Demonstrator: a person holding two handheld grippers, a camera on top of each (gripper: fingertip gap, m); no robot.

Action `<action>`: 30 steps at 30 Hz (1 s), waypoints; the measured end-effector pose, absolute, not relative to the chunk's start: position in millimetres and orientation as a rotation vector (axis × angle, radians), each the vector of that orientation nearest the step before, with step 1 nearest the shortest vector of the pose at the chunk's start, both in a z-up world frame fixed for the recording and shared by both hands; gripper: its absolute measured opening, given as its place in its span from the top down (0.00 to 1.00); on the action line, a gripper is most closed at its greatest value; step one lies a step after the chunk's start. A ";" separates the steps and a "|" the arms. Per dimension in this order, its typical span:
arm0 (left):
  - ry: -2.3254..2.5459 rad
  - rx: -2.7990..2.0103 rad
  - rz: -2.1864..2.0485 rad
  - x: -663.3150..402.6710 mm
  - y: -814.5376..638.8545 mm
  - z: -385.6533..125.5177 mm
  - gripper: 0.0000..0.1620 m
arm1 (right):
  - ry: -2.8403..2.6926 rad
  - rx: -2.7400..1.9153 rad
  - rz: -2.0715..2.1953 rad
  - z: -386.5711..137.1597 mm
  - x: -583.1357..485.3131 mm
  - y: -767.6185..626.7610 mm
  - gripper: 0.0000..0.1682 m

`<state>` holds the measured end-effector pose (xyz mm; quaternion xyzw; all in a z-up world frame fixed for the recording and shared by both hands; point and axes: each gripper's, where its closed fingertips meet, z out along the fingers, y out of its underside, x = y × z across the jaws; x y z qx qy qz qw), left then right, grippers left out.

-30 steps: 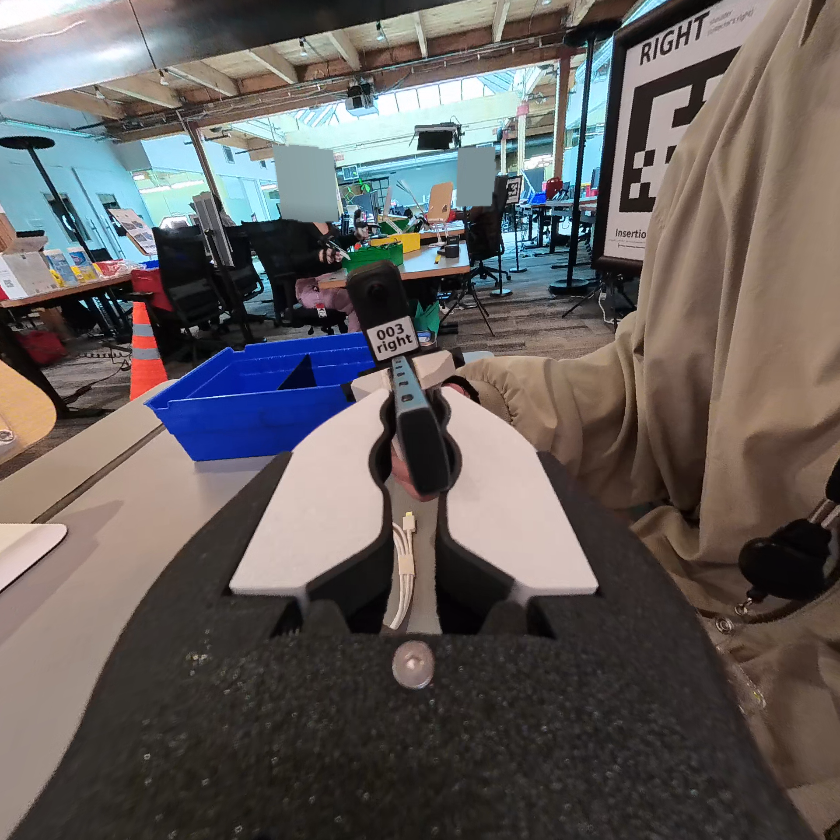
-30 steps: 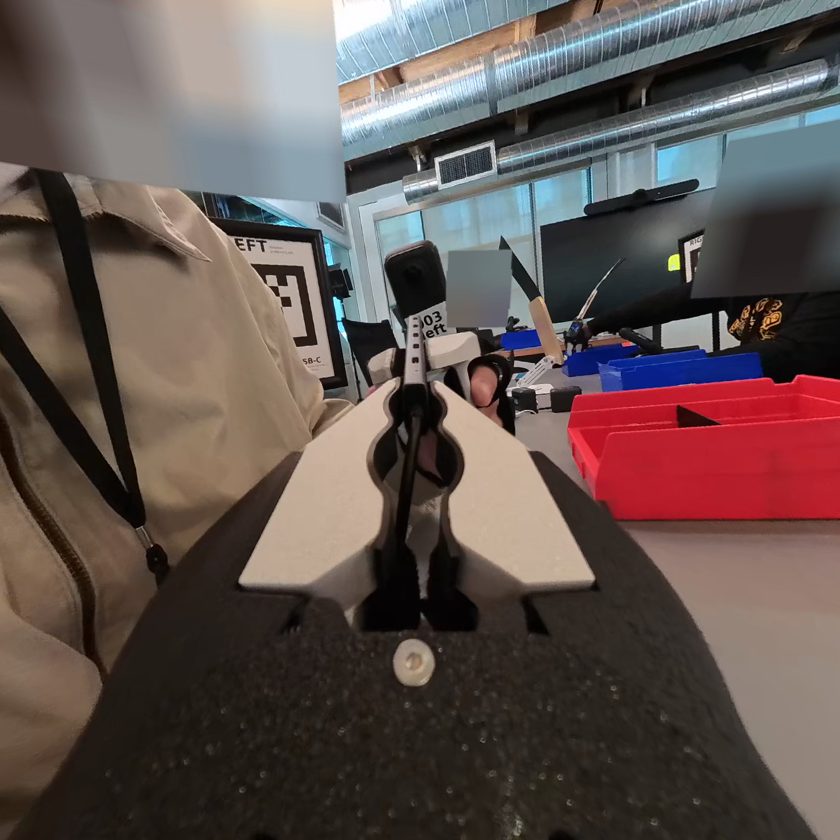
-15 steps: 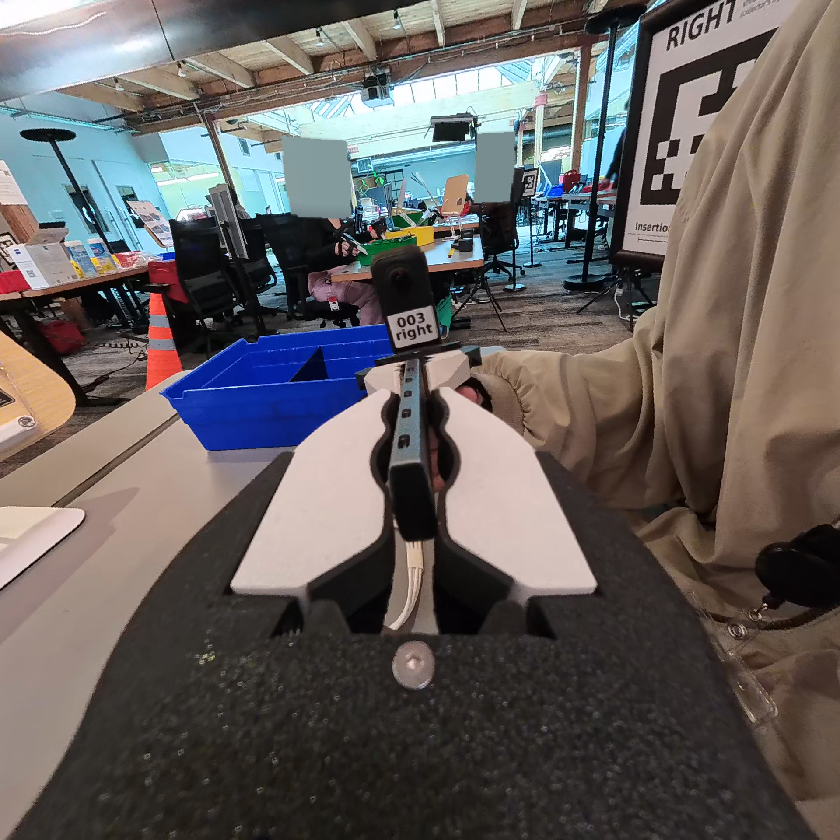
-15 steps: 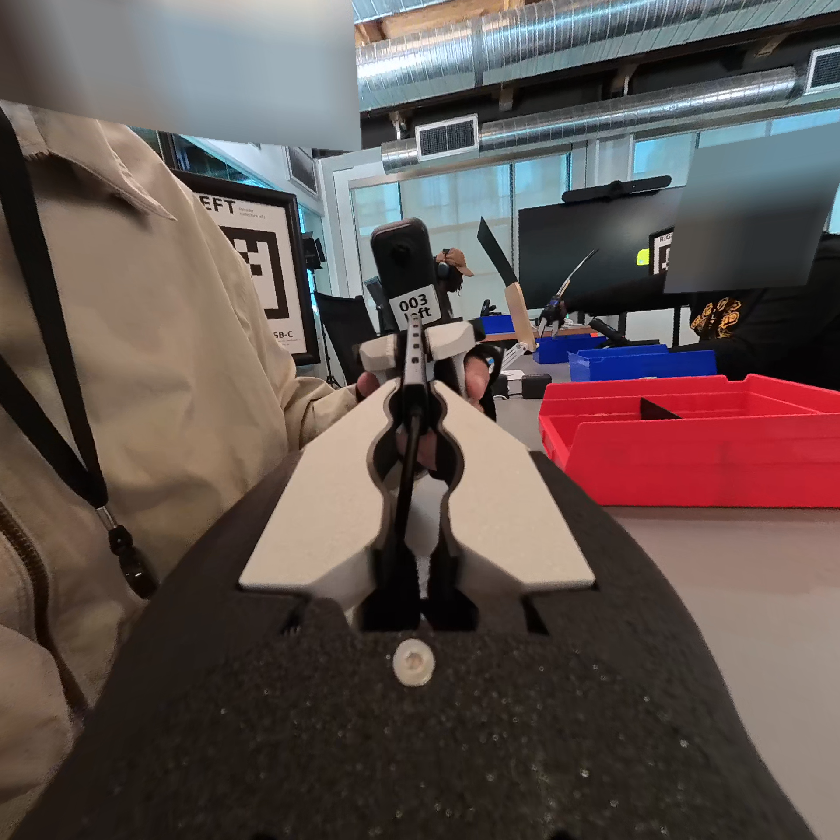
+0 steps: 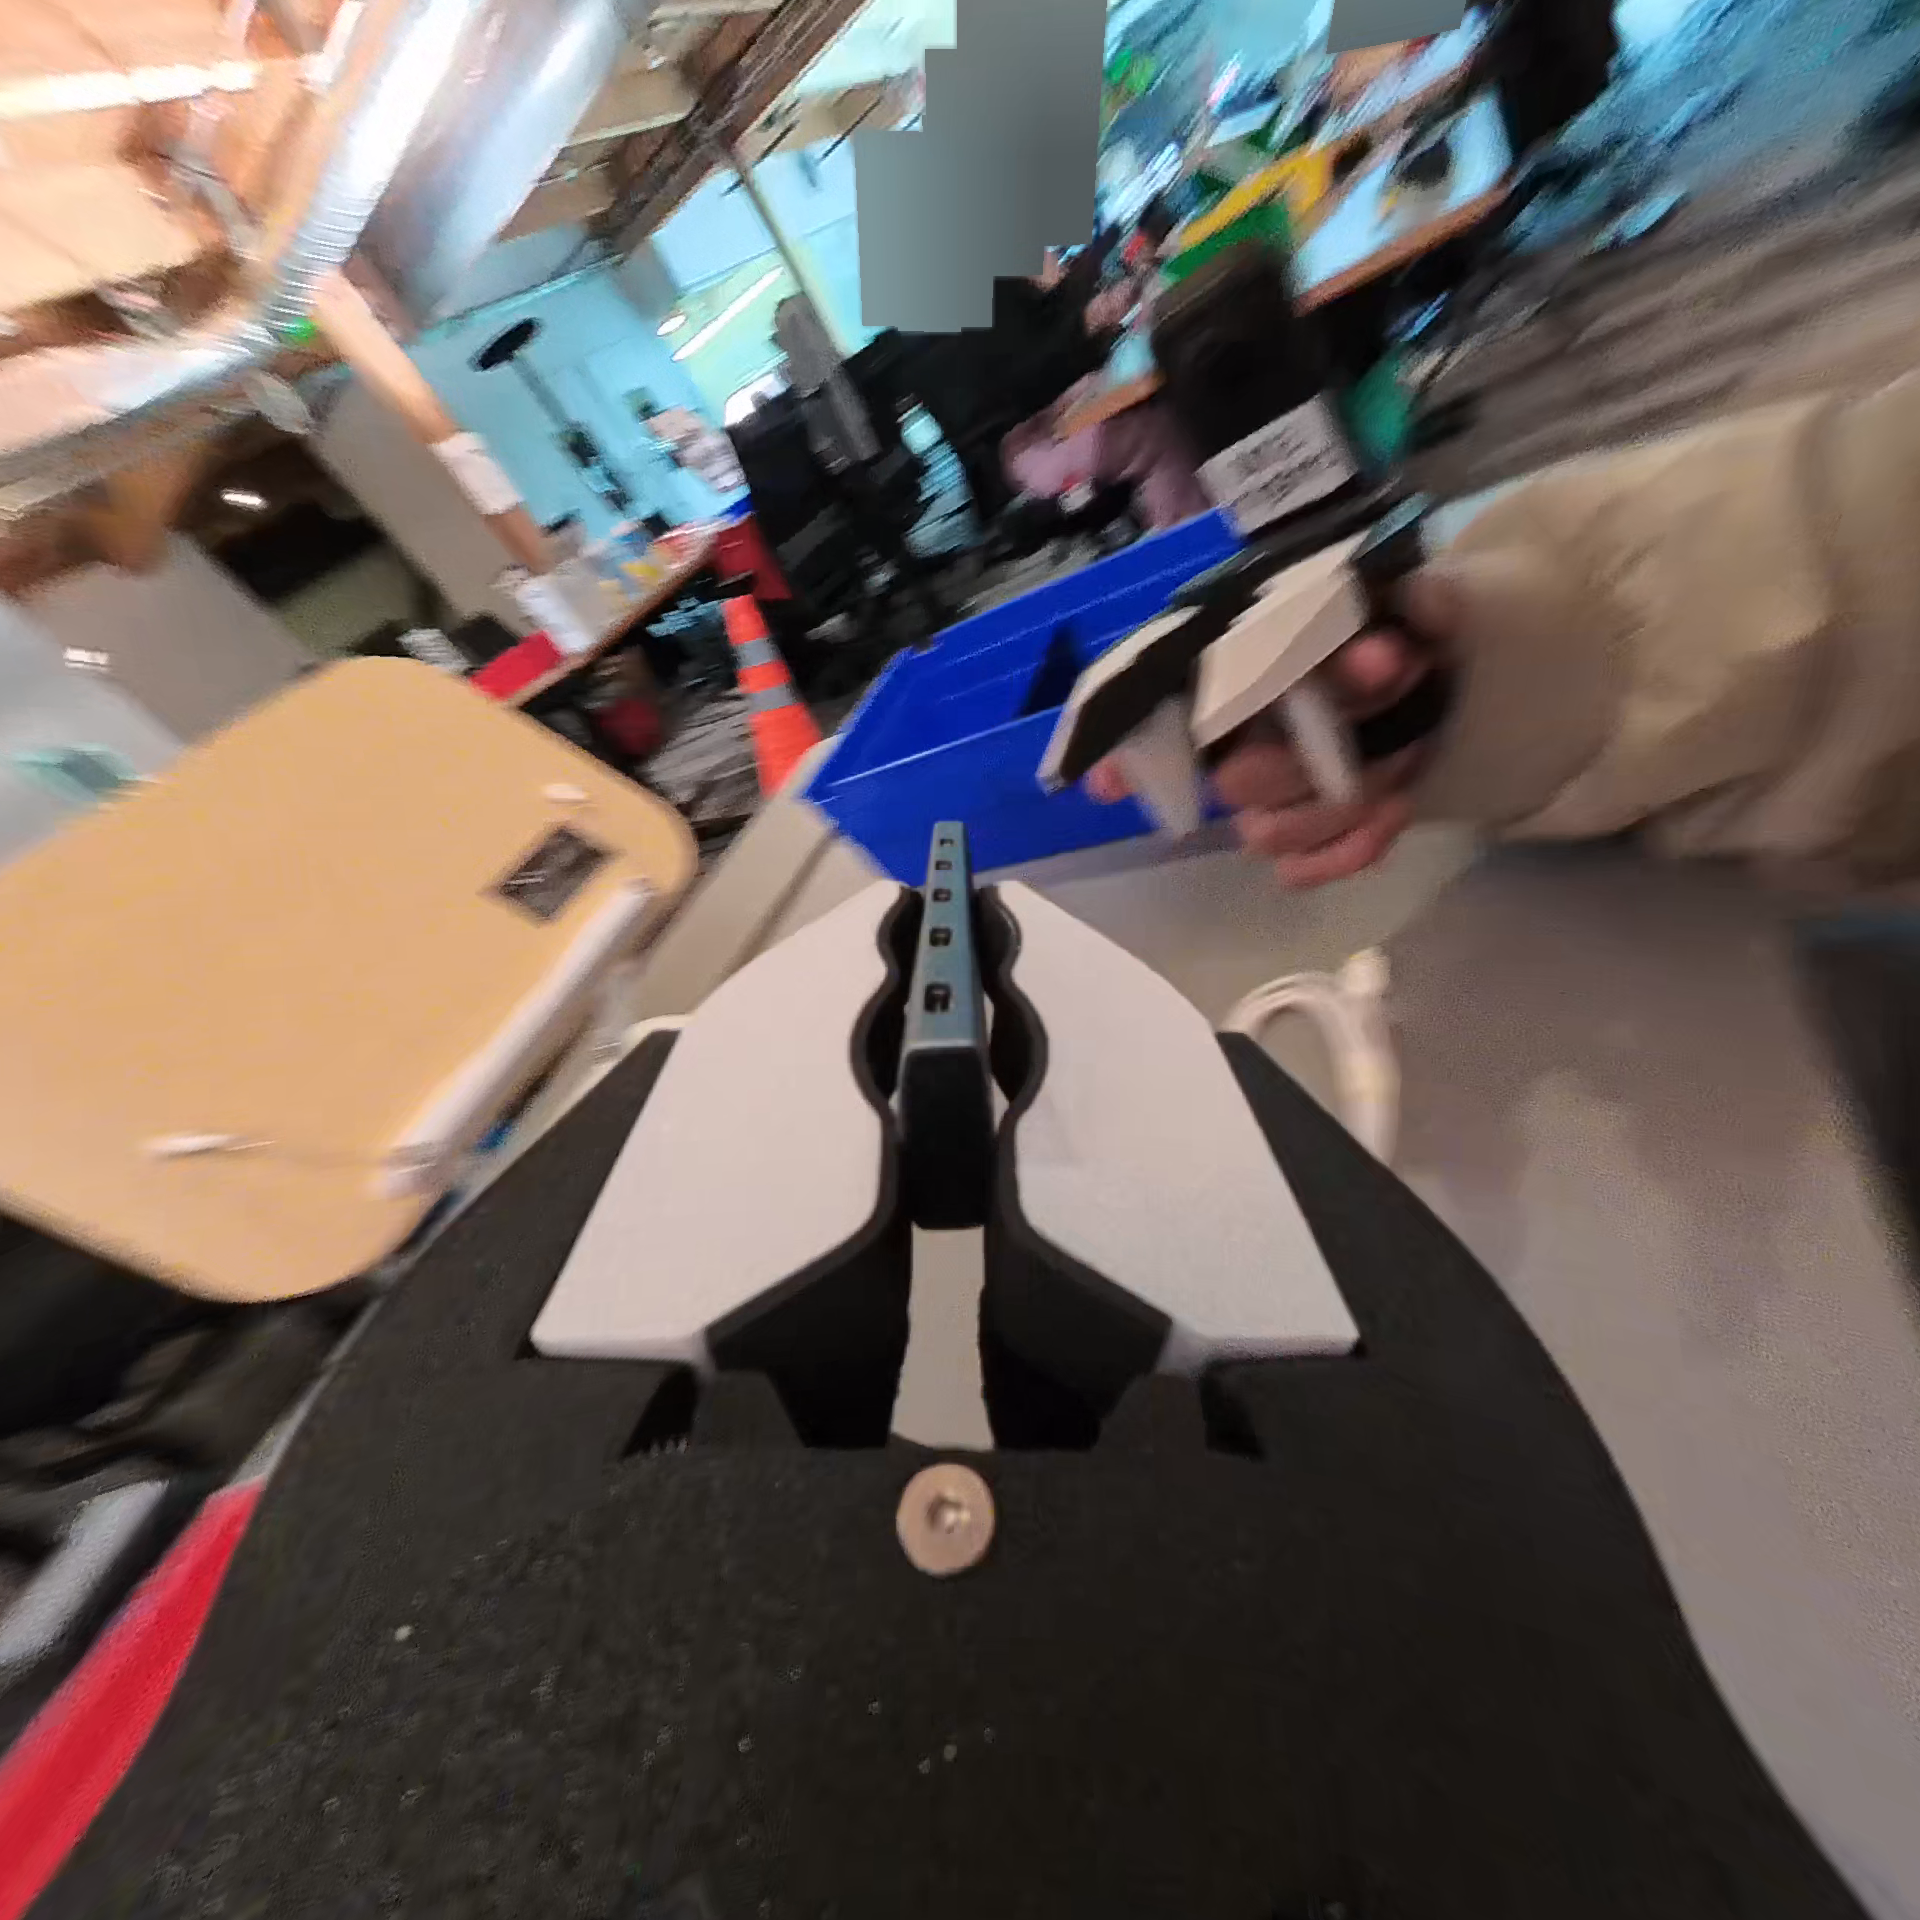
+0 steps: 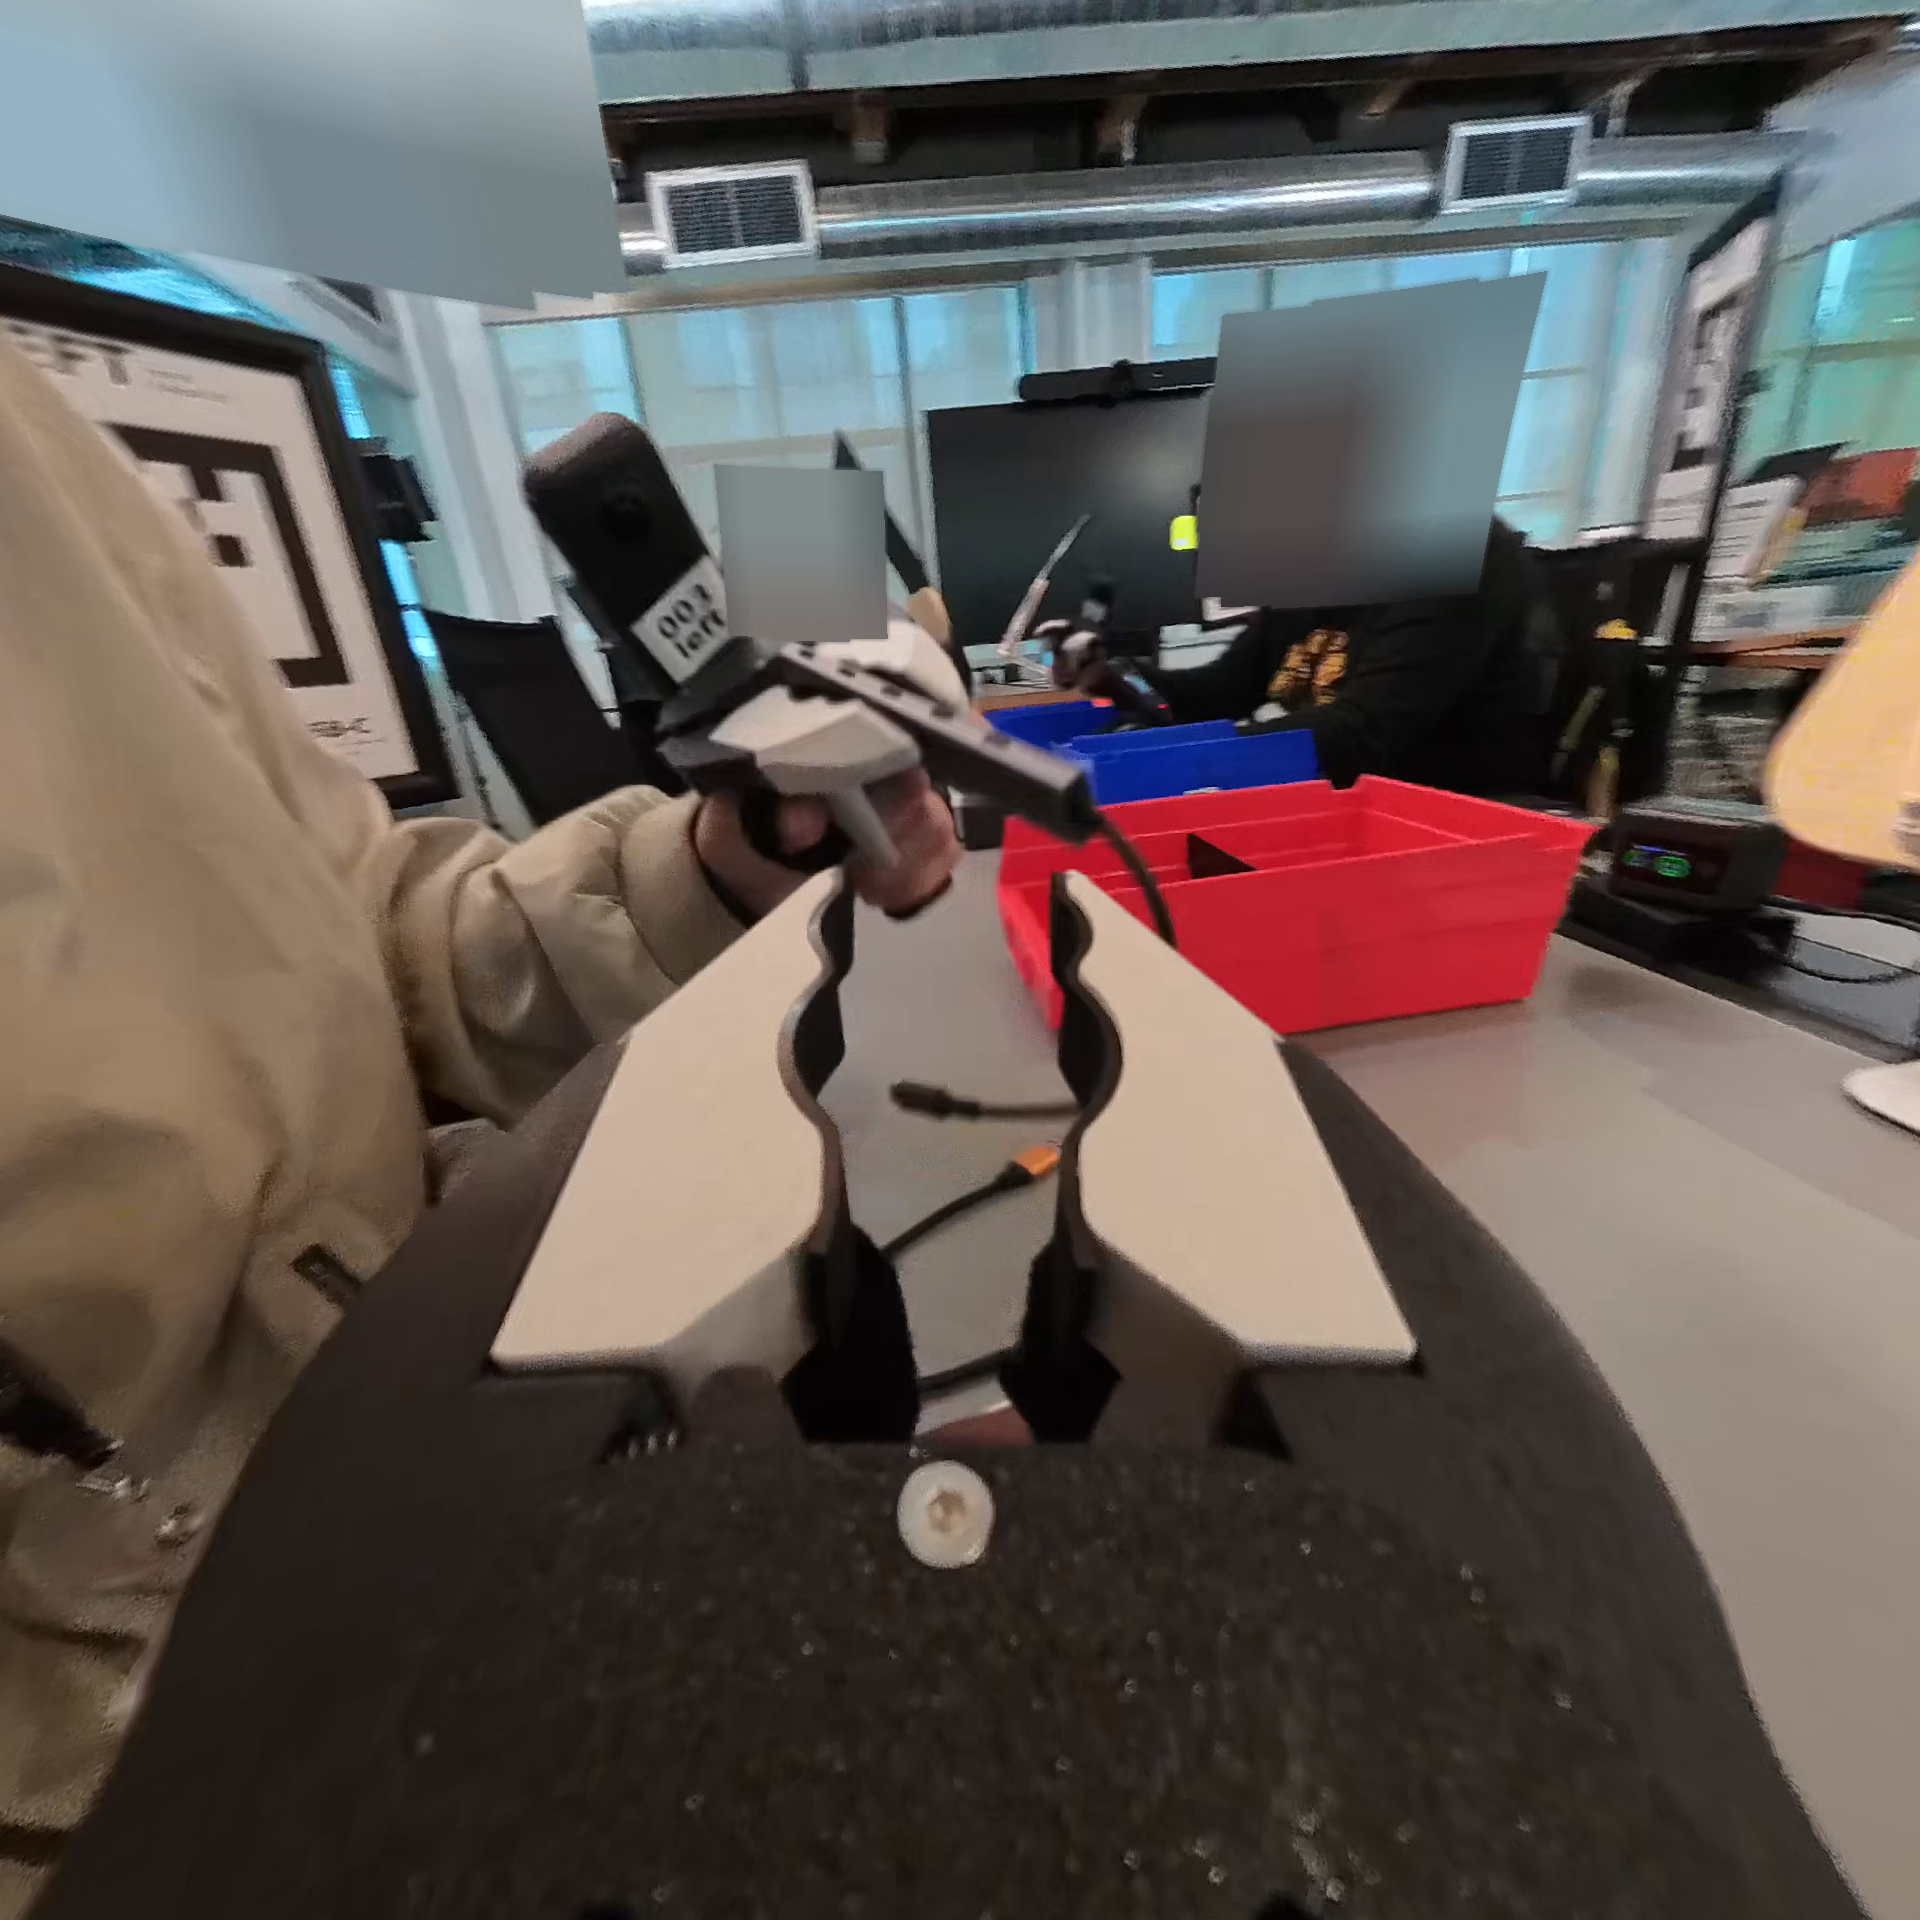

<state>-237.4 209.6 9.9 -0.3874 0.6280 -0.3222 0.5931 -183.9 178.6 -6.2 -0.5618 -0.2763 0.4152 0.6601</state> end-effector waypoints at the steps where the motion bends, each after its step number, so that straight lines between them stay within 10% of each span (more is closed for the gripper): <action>1: 1.448 -0.885 -0.658 -242.8 227.0 18.8 0.93 | -0.595 -1.291 0.910 -6.4 -178.0 184.0 0.78; 30: 1.269 -0.793 -0.400 -253.9 256.6 5.1 0.93 | -0.574 -2.241 0.238 -182.9 -235.8 252.7 0.88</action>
